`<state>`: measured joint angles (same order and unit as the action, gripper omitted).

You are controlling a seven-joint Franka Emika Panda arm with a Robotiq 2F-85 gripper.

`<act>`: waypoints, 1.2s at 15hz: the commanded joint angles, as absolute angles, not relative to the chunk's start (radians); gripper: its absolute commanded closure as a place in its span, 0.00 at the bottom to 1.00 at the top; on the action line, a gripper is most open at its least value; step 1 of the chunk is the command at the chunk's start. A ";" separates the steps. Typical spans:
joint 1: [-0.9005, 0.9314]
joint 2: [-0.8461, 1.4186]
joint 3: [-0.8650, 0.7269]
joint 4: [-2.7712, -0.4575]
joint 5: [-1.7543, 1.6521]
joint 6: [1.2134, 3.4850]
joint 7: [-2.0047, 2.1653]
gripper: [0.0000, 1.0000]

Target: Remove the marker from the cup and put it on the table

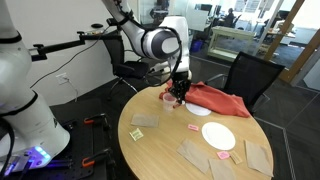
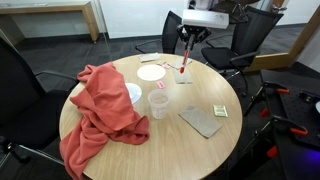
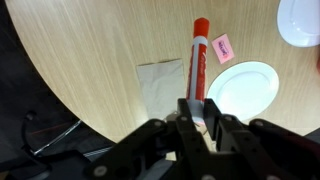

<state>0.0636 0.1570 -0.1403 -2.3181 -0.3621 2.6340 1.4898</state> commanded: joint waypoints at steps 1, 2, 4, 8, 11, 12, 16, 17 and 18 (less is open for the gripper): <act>0.015 0.180 -0.136 -2.344 -0.274 2.687 1.419 0.95; 0.001 0.193 -0.139 -2.345 -0.244 2.693 1.391 0.95; -0.020 0.215 -0.146 -2.342 -0.193 2.697 1.345 0.95; -0.060 0.281 -0.151 -2.323 -0.079 2.718 1.241 0.95; -0.078 0.339 -0.153 -2.306 -0.003 2.741 1.166 0.95; -0.080 0.357 -0.154 -2.301 0.018 2.749 1.146 0.95; -0.088 0.438 -0.151 -2.273 0.098 2.777 1.076 0.95; -0.087 0.457 -0.153 -2.263 0.111 2.783 1.063 0.95; -0.090 0.475 -0.155 -2.257 0.124 2.789 1.047 0.95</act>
